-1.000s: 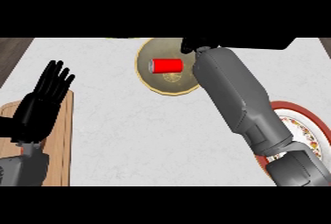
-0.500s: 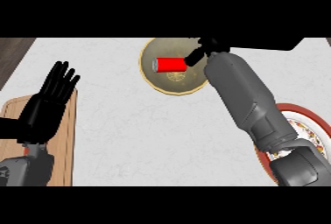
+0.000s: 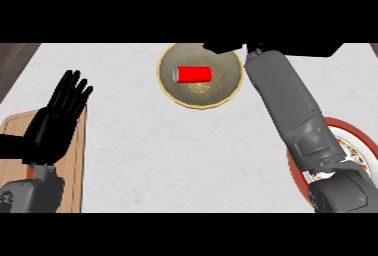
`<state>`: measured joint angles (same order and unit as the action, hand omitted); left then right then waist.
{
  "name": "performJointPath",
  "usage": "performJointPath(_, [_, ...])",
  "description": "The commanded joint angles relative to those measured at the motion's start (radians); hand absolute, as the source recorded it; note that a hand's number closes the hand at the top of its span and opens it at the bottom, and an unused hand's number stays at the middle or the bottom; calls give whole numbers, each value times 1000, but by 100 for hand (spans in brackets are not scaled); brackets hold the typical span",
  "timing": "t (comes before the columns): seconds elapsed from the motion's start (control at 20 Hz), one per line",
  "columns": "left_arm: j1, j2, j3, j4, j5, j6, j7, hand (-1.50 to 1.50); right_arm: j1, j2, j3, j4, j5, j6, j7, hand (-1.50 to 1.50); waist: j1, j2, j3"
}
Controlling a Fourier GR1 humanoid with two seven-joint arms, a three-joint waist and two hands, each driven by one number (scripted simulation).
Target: Pick the can from the plate and place it in the bowl
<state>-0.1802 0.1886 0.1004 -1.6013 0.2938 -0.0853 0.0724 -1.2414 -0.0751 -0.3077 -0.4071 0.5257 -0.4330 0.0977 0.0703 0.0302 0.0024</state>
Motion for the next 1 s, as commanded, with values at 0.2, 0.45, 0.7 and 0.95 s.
performJointPath(0.2, [31, 6, 26, 10, 0, -3, -18, 0, 49, -91, -120, 15, -108, -44, -129, -150, -39, -18, -2])
performJointPath(0.45, [16, 10, 43, 13, 0, 5, -17, 0, 145, -189, -145, -26, -164, 78, -177, -150, -59, -26, -2])
performJointPath(0.7, [24, 15, 70, 68, 2, -1, -39, 0, 297, -262, -129, -152, -207, 242, -189, -150, -86, -34, -3])
performJointPath(0.95, [114, 22, 68, -76, 34, -16, 30, 0, 445, -275, -113, -314, -275, 365, -151, -150, -77, -36, -3])
